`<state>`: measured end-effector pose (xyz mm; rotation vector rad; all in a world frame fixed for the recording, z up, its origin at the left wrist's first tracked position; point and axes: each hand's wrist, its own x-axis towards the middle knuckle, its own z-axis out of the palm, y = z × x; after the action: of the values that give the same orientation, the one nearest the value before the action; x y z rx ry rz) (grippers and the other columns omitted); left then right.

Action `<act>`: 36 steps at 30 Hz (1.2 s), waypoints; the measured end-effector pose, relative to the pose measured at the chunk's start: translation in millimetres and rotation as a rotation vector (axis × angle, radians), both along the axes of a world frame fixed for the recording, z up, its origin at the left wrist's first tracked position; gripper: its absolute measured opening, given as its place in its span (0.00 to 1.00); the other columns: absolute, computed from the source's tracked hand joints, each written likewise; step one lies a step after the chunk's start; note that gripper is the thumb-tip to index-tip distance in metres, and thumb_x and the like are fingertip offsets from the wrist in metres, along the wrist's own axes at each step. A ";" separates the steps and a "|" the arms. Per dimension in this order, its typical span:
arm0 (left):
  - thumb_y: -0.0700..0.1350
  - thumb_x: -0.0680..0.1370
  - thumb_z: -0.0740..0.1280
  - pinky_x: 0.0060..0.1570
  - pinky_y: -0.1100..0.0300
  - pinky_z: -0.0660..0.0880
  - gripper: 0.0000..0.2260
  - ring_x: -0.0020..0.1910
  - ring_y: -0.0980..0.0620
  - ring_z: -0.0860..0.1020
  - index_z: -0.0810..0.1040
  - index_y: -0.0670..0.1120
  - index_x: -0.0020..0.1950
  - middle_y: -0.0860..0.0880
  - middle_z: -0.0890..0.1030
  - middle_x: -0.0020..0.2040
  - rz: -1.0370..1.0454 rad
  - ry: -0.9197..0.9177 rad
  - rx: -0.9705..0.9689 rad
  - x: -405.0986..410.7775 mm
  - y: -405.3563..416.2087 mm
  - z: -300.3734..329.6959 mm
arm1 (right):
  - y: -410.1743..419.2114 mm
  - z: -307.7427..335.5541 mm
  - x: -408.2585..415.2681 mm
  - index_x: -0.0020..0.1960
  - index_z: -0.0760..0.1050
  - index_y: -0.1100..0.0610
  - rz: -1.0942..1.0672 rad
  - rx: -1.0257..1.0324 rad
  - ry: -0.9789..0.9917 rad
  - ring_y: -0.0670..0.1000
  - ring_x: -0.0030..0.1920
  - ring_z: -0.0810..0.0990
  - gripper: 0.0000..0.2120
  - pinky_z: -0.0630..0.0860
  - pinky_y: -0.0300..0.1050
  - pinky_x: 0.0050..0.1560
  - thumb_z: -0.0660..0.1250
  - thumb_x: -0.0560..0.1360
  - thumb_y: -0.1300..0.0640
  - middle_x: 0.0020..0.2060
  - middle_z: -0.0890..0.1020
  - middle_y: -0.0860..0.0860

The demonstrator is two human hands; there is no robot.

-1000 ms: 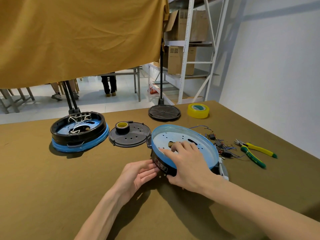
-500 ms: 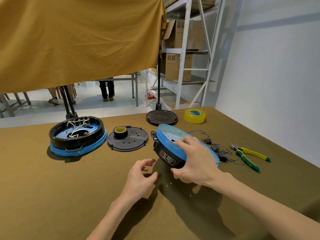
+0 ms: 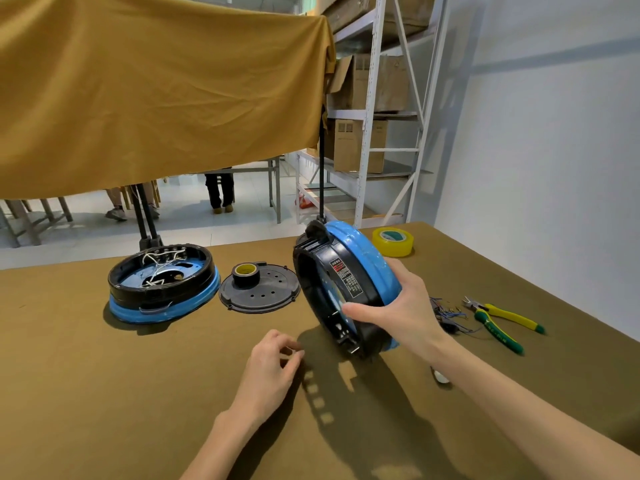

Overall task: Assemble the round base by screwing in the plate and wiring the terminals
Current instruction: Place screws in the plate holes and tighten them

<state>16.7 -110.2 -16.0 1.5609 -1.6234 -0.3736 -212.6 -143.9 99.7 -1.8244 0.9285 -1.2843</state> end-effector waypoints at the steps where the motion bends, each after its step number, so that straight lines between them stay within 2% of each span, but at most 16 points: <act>1: 0.43 0.81 0.71 0.50 0.68 0.77 0.07 0.51 0.63 0.78 0.81 0.56 0.52 0.59 0.79 0.50 0.017 0.091 -0.063 -3.1 1.2 5.0 | 0.8 2.4 0.2 0.65 0.77 0.49 0.016 0.033 -0.043 0.49 0.56 0.84 0.33 0.83 0.43 0.51 0.86 0.63 0.56 0.56 0.84 0.50; 3: 0.41 0.81 0.71 0.48 0.70 0.76 0.07 0.51 0.61 0.79 0.81 0.54 0.53 0.57 0.81 0.49 0.033 0.210 -0.194 -8.1 2.2 18.5 | 2.1 9.1 -1.4 0.62 0.80 0.51 0.066 0.136 -0.164 0.53 0.53 0.86 0.29 0.84 0.46 0.50 0.84 0.64 0.55 0.53 0.86 0.52; 6: 0.41 0.81 0.70 0.48 0.69 0.75 0.05 0.50 0.56 0.79 0.81 0.51 0.53 0.57 0.79 0.49 0.034 0.268 -0.346 -13.0 4.8 36.2 | -3.9 9.1 -6.6 0.61 0.82 0.51 0.182 0.486 -0.376 0.58 0.53 0.86 0.24 0.84 0.52 0.49 0.81 0.66 0.52 0.56 0.86 0.56; 7: 0.42 0.81 0.69 0.48 0.67 0.76 0.05 0.50 0.55 0.79 0.80 0.51 0.53 0.57 0.79 0.49 0.038 0.279 -0.369 -13.5 6.3 38.5 | -6.6 4.4 -8.9 0.60 0.83 0.51 0.207 0.609 -0.414 0.58 0.53 0.86 0.23 0.84 0.54 0.50 0.80 0.66 0.52 0.57 0.86 0.57; 10: 0.42 0.81 0.70 0.48 0.64 0.76 0.05 0.50 0.54 0.80 0.80 0.51 0.54 0.56 0.80 0.48 0.015 0.232 -0.365 -15.2 11.7 36.2 | -16.4 -23.5 -17.1 0.59 0.86 0.55 0.205 0.904 -0.523 0.59 0.55 0.84 0.22 0.78 0.59 0.65 0.81 0.66 0.54 0.60 0.85 0.57; 12: 0.42 0.81 0.71 0.47 0.67 0.74 0.05 0.50 0.56 0.79 0.81 0.52 0.53 0.58 0.80 0.47 -0.023 0.175 -0.321 -19.2 10.5 34.8 | -20.8 -40.8 -23.2 0.61 0.84 0.59 0.181 1.025 -0.603 0.59 0.56 0.83 0.25 0.77 0.59 0.66 0.81 0.65 0.54 0.60 0.84 0.56; 15: 0.47 0.81 0.70 0.47 0.67 0.75 0.02 0.49 0.61 0.79 0.80 0.54 0.52 0.61 0.80 0.46 -0.072 0.032 -0.176 -27.2 0.2 40.2 | -28.0 -56.4 -32.8 0.58 0.85 0.60 0.203 1.074 -0.651 0.59 0.48 0.86 0.26 0.84 0.54 0.48 0.84 0.63 0.54 0.53 0.87 0.57; 17: 0.49 0.82 0.69 0.46 0.67 0.76 0.02 0.48 0.63 0.79 0.79 0.57 0.52 0.62 0.80 0.46 -0.109 -0.042 -0.088 -30.3 -8.0 44.1 | -33.0 -64.3 -39.0 0.55 0.86 0.61 0.244 1.106 -0.657 0.59 0.47 0.87 0.27 0.83 0.53 0.46 0.88 0.58 0.56 0.50 0.87 0.58; 20: 0.52 0.82 0.68 0.44 0.65 0.76 0.01 0.46 0.61 0.79 0.77 0.59 0.52 0.62 0.80 0.46 -0.147 -0.148 0.024 -35.1 -15.8 44.6 | -40.2 -74.2 -43.9 0.55 0.86 0.61 0.269 1.148 -0.659 0.60 0.50 0.85 0.32 0.82 0.55 0.53 0.89 0.54 0.55 0.55 0.86 0.59; 23: 0.53 0.81 0.68 0.47 0.60 0.78 0.00 0.47 0.62 0.79 0.78 0.59 0.51 0.62 0.81 0.45 -0.119 -0.149 0.069 -34.9 -21.3 43.3 | -46.3 -80.2 -42.4 0.59 0.85 0.62 0.256 1.186 -0.682 0.61 0.54 0.85 0.31 0.78 0.57 0.60 0.88 0.59 0.56 0.59 0.84 0.60; 26: 0.53 0.81 0.69 0.46 0.61 0.80 0.01 0.45 0.63 0.80 0.79 0.59 0.50 0.61 0.82 0.44 -0.125 -0.123 0.107 -31.2 -26.2 44.6 | -50.2 -82.8 -39.1 0.61 0.84 0.64 0.261 1.186 -0.701 0.62 0.56 0.85 0.26 0.76 0.59 0.61 0.81 0.66 0.54 0.62 0.83 0.60; 32: 0.53 0.81 0.69 0.45 0.63 0.80 0.01 0.44 0.63 0.81 0.79 0.59 0.51 0.61 0.82 0.43 -0.110 -0.102 0.106 -30.3 -24.6 43.6 | -54.0 -88.2 -36.9 0.68 0.79 0.64 0.303 1.132 -0.809 0.62 0.62 0.82 0.38 0.77 0.59 0.62 0.87 0.61 0.57 0.66 0.81 0.60; 34: 0.52 0.81 0.69 0.45 0.61 0.81 0.01 0.43 0.62 0.81 0.80 0.59 0.51 0.61 0.82 0.43 -0.102 -0.088 0.103 -30.1 -24.5 44.9 | -54.7 -87.1 -37.6 0.71 0.77 0.63 0.354 1.160 -0.864 0.62 0.67 0.78 0.36 0.73 0.60 0.69 0.82 0.68 0.51 0.69 0.78 0.61; 36: 0.51 0.81 0.69 0.45 0.60 0.83 0.01 0.43 0.61 0.82 0.80 0.59 0.51 0.61 0.83 0.43 -0.099 -0.068 0.099 -29.7 -23.5 46.0 | -57.6 -87.1 -39.3 0.75 0.72 0.61 0.407 1.184 -0.934 0.61 0.74 0.72 0.34 0.65 0.59 0.76 0.74 0.75 0.46 0.73 0.74 0.60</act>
<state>-13.0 -133.7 30.0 1.5854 -1.7632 -0.4646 -251.9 -201.5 12.6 -0.3528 0.5046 -0.8220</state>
